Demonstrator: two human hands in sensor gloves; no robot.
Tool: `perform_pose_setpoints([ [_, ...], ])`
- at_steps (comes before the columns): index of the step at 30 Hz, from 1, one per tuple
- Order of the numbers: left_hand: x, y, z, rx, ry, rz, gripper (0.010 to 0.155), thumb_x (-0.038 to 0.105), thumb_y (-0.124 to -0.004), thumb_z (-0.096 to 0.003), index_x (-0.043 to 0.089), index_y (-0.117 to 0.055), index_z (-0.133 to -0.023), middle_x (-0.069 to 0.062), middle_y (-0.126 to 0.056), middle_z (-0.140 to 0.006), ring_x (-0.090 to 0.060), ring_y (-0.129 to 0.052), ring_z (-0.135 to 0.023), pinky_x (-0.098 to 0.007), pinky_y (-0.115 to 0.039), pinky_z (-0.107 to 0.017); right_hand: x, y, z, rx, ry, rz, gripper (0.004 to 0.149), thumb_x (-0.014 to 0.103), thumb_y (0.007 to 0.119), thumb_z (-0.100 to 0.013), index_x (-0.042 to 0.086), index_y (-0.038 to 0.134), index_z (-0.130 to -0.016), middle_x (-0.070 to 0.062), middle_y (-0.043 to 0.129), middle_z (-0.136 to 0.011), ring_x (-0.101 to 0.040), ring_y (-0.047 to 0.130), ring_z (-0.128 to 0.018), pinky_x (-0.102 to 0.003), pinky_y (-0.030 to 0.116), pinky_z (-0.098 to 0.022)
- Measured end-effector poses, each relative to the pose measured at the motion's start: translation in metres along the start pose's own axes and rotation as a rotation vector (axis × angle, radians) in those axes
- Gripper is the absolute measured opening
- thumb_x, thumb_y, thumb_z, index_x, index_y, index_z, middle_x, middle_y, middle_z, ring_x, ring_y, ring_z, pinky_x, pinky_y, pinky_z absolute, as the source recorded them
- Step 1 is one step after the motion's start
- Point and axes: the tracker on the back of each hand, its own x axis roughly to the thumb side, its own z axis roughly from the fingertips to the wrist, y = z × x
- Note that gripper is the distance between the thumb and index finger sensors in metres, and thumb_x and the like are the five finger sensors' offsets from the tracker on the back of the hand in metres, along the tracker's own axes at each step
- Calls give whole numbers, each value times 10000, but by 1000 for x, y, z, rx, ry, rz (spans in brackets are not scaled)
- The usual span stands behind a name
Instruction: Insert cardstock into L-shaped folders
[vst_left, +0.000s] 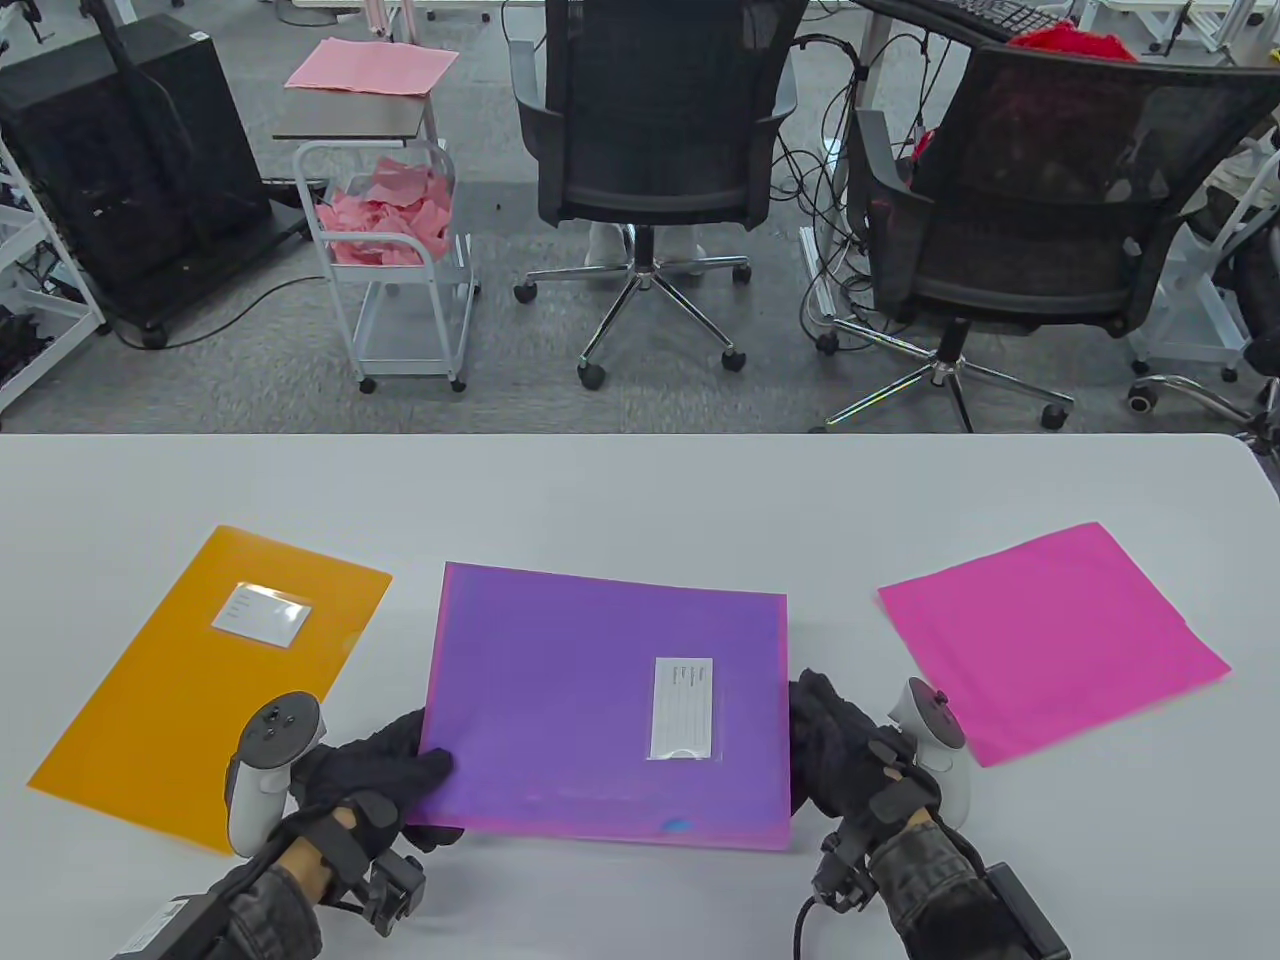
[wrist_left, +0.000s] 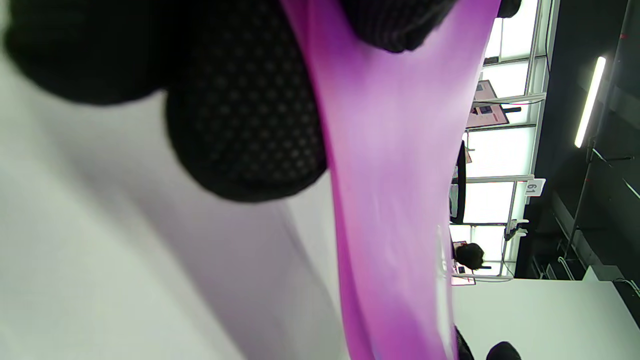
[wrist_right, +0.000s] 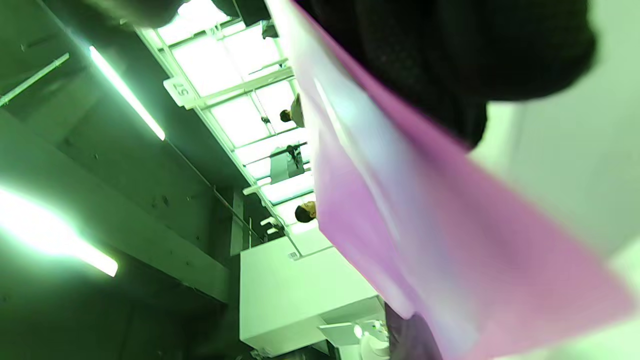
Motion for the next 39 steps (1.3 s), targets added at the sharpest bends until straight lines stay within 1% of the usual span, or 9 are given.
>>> perform_pose_setpoints([
  [5,2,3,-3,-91,-40,-47,490,299,-793,-440,345,-691,-917,-52,-999,-673,-235,-1117,-313,-418,-925,-266,-5,10,-5,180,241,187,631,451,743,-462,23,541,-880,-153,963,-468,-219,1023,-205,-286,873,-51],
  [8,1,7,-3,-12,-29,-216,596,349,-798,-447,245,-581,-992,-34,-977,-723,-244,-1123,-381,-430,-920,-309,0,14,-6,120,282,278,486,385,748,-449,58,681,-803,-176,972,-439,-229,1015,-158,-284,865,-20],
  [11,4,6,2,190,-32,-416,744,469,-755,-442,189,-404,-1035,-122,-835,-892,-323,-1070,-589,-491,-873,-408,13,17,-9,59,194,285,477,363,753,-444,36,691,-786,-179,970,-412,-213,1008,-132,-273,863,-9],
  [14,10,5,4,227,-45,-486,832,538,-730,-438,177,-289,-1044,-186,-660,-1007,-382,-983,-736,-516,-839,-458,20,16,-11,-145,111,260,478,381,727,-460,63,667,-812,-161,965,-457,-209,1013,-190,-275,879,-60],
  [18,9,5,3,224,-45,-475,825,541,-730,-438,174,-308,-1044,-188,-692,-990,-390,-986,-731,-523,-837,-457,6,25,-21,-491,41,-19,505,387,688,-481,69,588,-862,-181,932,-558,-245,1023,-308,-312,899,-146],
  [22,9,7,4,237,-38,-488,785,542,-724,-442,233,-341,-1054,-194,-721,-979,-397,-994,-717,-524,-839,-451,-12,26,-40,-611,76,-126,520,398,667,-482,82,554,-880,-182,912,-604,-250,1019,-356,-319,902,-185],
  [28,13,11,5,258,-44,-474,791,555,-719,-442,227,-341,-1054,-199,-722,-977,-401,-995,-714,-527,-837,-450,-33,42,-53,-623,146,-309,741,526,599,-495,-44,346,-895,-250,795,-728,-312,962,-486,-368,876,-275],
  [37,15,16,7,270,-46,-453,788,573,-702,-442,226,-350,-1055,-204,-722,-977,-408,-992,-716,-531,-835,-453,-32,47,-27,-549,457,-210,921,606,562,-489,-165,193,-830,-359,698,-751,-373,939,-497,-409,868,-266],
  [39,16,18,8,276,-51,-458,788,573,-703,-441,223,-352,-1054,-203,-720,-978,-406,-992,-717,-531,-834,-455,-26,47,-24,-487,420,-148,915,598,568,-492,-162,188,-832,-362,692,-754,-376,934,-504,-411,866,-268],
])
